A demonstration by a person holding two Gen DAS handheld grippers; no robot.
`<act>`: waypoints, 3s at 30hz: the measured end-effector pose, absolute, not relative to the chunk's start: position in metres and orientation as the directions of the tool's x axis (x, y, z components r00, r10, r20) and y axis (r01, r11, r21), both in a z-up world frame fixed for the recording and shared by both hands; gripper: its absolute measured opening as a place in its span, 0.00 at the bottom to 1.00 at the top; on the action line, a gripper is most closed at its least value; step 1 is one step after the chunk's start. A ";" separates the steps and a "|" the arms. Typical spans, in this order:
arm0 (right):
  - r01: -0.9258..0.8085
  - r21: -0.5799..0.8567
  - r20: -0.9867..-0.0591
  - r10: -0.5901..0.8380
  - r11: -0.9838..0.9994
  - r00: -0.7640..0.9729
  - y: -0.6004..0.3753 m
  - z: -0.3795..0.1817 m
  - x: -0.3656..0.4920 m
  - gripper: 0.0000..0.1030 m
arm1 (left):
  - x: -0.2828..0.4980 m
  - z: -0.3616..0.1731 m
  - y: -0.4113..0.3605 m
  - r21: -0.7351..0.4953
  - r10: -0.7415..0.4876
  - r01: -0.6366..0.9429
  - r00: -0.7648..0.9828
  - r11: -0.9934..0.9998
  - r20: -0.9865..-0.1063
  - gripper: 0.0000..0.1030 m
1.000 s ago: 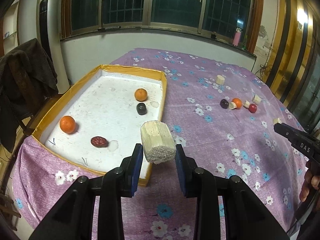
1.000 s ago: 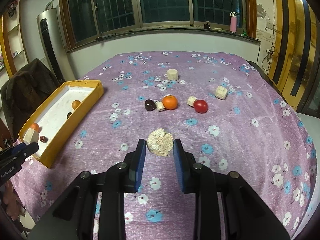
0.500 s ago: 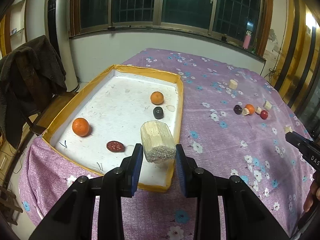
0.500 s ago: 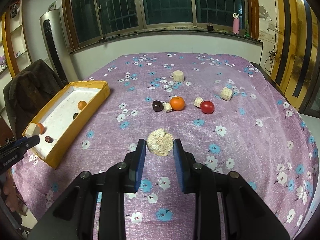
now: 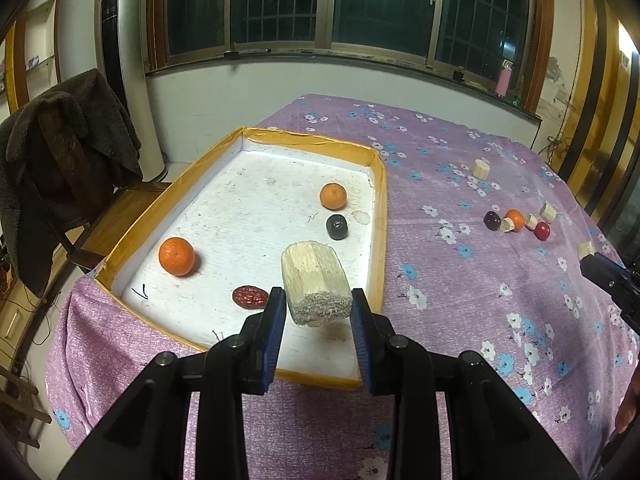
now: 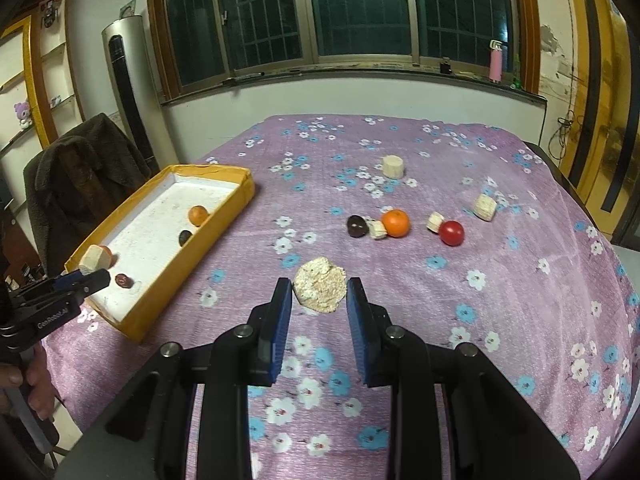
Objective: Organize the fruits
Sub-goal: 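Hold the white block over the tray while the right tool carries the round cake over it, then open the left tool to drop the block while the right tool drops the cake into the tray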
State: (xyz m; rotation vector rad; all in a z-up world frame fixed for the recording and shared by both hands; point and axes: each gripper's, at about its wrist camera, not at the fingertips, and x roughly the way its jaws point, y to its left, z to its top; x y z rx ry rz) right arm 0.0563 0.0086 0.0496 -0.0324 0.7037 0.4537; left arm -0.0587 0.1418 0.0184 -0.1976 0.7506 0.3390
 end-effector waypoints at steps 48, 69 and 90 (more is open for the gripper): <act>-0.682 0.111 -0.701 0.543 0.723 0.462 0.221 0.016 0.105 0.29 | -0.002 0.000 0.264 0.045 0.413 -0.567 0.540 0.822 -0.733 0.31; -0.655 0.100 -0.720 0.509 0.749 0.472 0.240 0.005 0.141 0.29 | 0.001 -0.007 0.274 0.014 0.390 -0.579 0.531 0.815 -0.753 0.32; -0.599 0.113 -0.655 0.513 0.793 0.555 0.164 0.042 0.107 0.64 | -0.041 0.032 0.230 -0.015 0.394 -0.548 0.620 0.836 -0.678 0.69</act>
